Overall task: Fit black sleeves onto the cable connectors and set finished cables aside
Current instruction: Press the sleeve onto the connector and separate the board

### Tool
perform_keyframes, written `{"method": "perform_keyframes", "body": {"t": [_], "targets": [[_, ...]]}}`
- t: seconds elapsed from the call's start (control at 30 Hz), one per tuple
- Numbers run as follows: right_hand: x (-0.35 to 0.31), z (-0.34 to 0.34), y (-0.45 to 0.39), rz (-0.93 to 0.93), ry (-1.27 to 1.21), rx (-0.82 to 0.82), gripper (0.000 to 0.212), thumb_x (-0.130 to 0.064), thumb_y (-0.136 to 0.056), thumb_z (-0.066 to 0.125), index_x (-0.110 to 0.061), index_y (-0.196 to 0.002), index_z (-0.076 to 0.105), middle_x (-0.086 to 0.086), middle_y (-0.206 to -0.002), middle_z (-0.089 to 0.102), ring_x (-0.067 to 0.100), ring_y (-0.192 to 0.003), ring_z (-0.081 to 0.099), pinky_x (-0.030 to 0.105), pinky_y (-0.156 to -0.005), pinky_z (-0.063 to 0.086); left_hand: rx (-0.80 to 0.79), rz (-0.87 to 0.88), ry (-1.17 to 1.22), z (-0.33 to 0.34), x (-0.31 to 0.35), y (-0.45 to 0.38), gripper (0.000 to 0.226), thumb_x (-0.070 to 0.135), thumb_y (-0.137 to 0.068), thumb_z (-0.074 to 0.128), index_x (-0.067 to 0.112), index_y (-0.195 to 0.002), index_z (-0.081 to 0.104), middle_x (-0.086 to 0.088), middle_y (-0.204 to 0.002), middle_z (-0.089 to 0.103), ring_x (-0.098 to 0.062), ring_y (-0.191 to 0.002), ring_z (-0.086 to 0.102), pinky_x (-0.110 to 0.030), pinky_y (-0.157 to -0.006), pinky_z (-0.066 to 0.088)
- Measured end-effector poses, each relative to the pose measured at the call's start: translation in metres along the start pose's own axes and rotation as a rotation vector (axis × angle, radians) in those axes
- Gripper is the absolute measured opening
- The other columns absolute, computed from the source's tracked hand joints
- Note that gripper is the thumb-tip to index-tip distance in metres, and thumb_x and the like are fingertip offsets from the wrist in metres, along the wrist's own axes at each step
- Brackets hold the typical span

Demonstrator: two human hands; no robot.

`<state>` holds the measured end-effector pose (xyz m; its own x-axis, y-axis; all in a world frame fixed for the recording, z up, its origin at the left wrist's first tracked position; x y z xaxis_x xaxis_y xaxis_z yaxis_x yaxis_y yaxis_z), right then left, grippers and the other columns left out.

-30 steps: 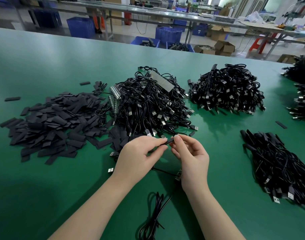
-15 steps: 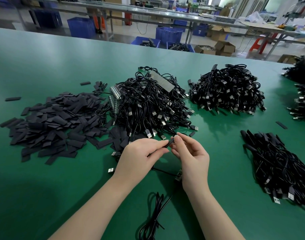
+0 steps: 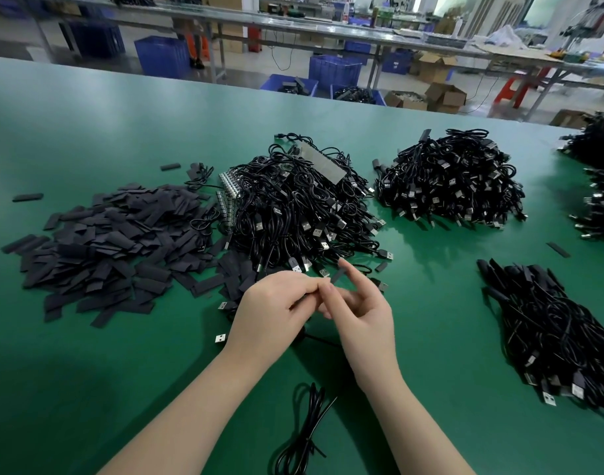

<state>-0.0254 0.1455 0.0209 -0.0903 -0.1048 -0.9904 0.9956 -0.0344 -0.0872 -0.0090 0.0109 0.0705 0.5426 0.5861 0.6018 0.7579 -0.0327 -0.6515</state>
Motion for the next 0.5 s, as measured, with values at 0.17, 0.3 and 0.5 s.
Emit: {"method": "perform_keyframes", "body": {"t": [0.17, 0.3, 0.5], "targets": [[0.003, -0.006, -0.007, 0.065, -0.012, -0.036, 0.041, -0.016, -0.092, 0.068, -0.025, -0.13, 0.057, -0.003, -0.075, 0.074, 0.002, -0.07, 0.067, 0.016, -0.074, 0.053, -0.061, -0.012, -0.05, 0.005, -0.003, 0.0, 0.019, 0.02, -0.085, 0.067, 0.022, -0.102, 0.074, 0.027, -0.089, 0.057, 0.019, -0.082, 0.049, -0.001, -0.08, 0.035], [0.006, -0.018, -0.01, 0.096, -0.115, 0.045, 0.033, -0.005, -0.09, 0.069, -0.025, -0.116, 0.063, -0.001, -0.08, 0.076, 0.004, -0.07, 0.068, 0.014, -0.069, 0.052, -0.163, -0.13, -0.023, 0.015, -0.014, 0.005, 0.046, 0.027, -0.085, 0.073, 0.034, -0.128, 0.061, 0.023, -0.103, 0.061, 0.005, -0.086, 0.053, -0.007, -0.083, 0.041], [0.015, -0.041, -0.013, 0.131, -0.25, 0.22, 0.03, -0.007, -0.089, 0.07, -0.017, -0.116, 0.062, -0.003, -0.073, 0.071, 0.011, -0.069, 0.068, 0.017, -0.069, 0.054, -0.227, -0.135, -0.263, 0.014, -0.018, 0.001, 0.04, 0.041, -0.082, 0.074, 0.028, -0.119, 0.068, 0.015, -0.107, 0.069, -0.006, -0.101, 0.061, -0.03, -0.094, 0.046]]}}
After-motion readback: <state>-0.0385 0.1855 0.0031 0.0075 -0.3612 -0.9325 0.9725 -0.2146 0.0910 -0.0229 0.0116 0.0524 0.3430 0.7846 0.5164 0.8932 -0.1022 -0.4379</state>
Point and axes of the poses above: each hand's wrist, its own y-axis away from the middle knuckle, its own z-axis out of the palm, x = y × z, the point moved 9 cm from there along -y, towards the middle knuckle
